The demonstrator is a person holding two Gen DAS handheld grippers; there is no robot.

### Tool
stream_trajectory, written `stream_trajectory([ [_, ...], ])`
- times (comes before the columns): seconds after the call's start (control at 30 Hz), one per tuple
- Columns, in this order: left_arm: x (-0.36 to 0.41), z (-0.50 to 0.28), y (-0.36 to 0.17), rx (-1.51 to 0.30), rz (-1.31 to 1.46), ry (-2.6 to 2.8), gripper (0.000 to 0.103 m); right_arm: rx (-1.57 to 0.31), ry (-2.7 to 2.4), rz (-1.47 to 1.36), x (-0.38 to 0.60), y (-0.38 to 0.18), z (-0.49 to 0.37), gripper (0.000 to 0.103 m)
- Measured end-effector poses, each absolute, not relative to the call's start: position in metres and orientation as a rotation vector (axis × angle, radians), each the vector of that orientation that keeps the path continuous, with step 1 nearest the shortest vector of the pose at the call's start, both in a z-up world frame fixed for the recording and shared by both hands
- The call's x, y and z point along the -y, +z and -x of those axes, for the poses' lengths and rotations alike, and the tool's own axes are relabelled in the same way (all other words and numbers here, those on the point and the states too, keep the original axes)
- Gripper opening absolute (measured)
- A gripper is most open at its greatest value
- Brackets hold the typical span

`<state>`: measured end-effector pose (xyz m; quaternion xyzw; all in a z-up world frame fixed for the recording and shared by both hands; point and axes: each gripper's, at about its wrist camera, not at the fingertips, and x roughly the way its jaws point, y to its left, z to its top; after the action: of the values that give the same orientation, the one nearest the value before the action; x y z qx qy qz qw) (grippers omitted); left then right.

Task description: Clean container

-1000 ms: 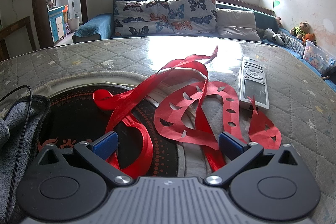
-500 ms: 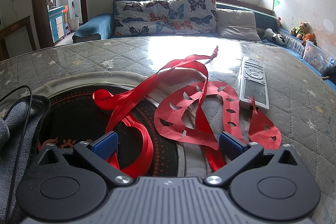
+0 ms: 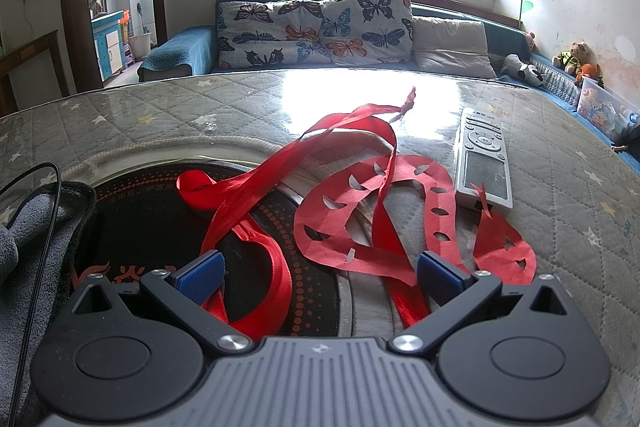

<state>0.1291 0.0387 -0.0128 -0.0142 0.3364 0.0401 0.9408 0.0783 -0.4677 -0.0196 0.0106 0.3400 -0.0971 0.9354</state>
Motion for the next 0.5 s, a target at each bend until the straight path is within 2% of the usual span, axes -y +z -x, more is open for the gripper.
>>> stream_trajectory([
  [0.5,-0.0385,-0.1292,-0.0127,-0.686,0.029,0.082,0.103,-0.695,-0.199,-0.022,0.4677,-0.0196,-0.0784,0.103],
])
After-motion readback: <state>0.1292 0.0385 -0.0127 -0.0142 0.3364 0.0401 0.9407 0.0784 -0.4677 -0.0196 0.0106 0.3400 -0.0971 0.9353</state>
